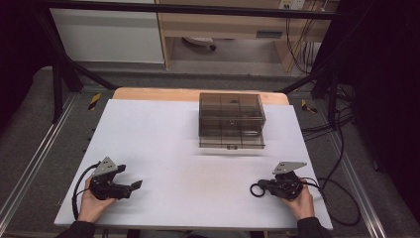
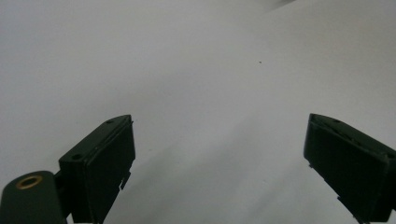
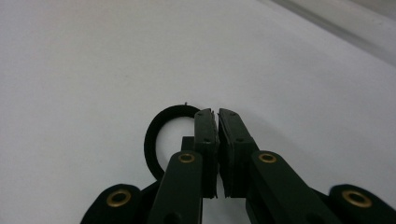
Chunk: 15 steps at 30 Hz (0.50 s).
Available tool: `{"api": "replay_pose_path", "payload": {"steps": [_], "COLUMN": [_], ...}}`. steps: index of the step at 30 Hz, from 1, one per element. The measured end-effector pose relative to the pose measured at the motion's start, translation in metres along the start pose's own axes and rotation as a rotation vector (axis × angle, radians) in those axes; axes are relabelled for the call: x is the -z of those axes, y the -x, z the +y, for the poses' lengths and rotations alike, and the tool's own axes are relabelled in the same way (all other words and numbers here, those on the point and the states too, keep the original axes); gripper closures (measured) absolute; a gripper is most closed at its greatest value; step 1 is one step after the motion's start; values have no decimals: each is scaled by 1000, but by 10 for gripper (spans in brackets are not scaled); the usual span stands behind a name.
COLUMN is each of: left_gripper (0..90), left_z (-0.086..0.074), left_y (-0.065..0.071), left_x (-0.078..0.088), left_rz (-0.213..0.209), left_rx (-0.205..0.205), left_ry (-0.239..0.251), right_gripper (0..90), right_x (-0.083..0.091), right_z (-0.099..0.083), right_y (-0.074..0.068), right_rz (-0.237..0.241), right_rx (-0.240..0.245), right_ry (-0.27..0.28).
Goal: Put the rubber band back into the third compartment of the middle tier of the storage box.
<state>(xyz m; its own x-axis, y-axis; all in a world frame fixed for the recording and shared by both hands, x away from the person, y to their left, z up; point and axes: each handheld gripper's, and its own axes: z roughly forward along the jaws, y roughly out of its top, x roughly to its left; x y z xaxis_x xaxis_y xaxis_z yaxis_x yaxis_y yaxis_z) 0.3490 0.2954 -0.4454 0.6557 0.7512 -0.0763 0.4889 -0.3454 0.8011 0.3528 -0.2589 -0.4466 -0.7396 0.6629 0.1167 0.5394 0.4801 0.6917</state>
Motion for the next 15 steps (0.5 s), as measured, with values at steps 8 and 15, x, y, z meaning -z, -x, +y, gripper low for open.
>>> {"api": "replay_pose_path", "payload": {"steps": [8, 15], "left_gripper": [86, 86], "left_z": [0, 0], "left_y": [0, 0], "left_x": [0, 0], "left_rz": [-1, 0], "left_rx": [1, 1], "left_ry": [1, 0], "right_gripper": [867, 867], "right_x": [2, 5], "right_z": [1, 3], "right_y": [0, 0], "right_rz": [-2, -10], "right_rx": [-7, 2], "right_ry": [8, 20]}}
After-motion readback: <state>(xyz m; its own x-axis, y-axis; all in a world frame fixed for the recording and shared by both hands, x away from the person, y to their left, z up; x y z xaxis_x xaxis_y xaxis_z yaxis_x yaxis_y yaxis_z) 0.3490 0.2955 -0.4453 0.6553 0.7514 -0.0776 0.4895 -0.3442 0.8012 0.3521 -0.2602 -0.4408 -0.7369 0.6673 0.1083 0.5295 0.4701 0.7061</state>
